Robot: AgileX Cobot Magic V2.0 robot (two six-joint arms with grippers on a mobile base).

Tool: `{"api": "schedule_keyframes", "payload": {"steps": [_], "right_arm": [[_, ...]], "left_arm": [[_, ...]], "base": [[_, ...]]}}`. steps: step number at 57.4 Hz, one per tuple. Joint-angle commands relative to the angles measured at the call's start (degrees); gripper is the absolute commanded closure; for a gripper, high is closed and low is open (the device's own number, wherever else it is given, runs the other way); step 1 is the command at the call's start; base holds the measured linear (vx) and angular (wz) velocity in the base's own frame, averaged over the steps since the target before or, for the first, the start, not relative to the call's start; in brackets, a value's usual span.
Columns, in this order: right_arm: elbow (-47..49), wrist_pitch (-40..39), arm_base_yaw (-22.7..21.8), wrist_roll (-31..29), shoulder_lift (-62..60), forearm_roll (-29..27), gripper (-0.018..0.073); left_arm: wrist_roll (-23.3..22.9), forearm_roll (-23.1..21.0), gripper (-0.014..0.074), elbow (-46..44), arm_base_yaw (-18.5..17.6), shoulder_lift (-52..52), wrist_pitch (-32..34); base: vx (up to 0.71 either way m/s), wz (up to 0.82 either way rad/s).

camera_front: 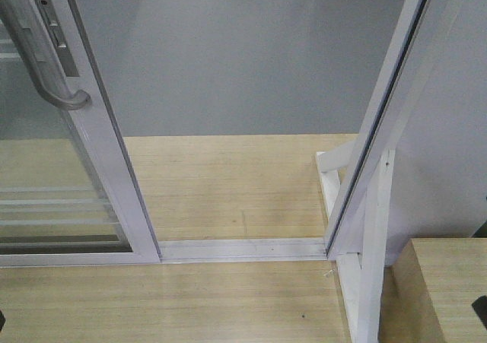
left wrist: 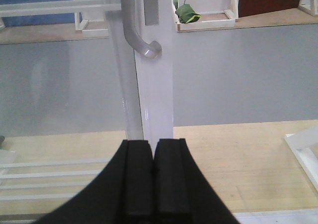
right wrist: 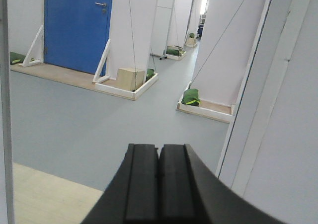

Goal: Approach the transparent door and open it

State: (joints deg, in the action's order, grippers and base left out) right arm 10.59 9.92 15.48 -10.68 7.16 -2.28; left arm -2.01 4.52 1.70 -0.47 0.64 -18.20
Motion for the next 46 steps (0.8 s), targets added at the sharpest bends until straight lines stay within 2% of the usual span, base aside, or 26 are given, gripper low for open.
{"api": "schedule_keyframes", "payload": {"steps": [1,10,13,36,46], "right_arm": [[-3.44,-5.19,-0.31,0.91,-2.75,0.05,0.0564],[-12.84,-8.93,-0.31,1.03,-8.84,-0.47,0.0564],[-12.45,-5.85,-0.31,0.98,-8.65,-0.46,0.0564],[-12.52,-5.49,-0.40,0.93,-8.64,-1.12,0.0564],[-12.52,-5.48,-6.43,0.93,-8.64,-1.14,0.0564]], "left_arm": [[-0.35,-0.17,0.0602,0.62,-0.11,0.82,4.32],[-0.35,-0.17,0.0602,0.62,-0.11,0.76,4.32],[-0.35,-0.17,0.0602,0.62,-0.11,0.82,4.18],[-0.35,-0.29,0.0602,0.62,-0.11,0.82,4.24],[-0.35,-0.29,0.0602,0.62,-0.11,0.82,4.18]], "base": [[0.00,0.00],[0.00,0.00],[0.00,0.00],[0.00,0.00],[0.00,0.00]]}}
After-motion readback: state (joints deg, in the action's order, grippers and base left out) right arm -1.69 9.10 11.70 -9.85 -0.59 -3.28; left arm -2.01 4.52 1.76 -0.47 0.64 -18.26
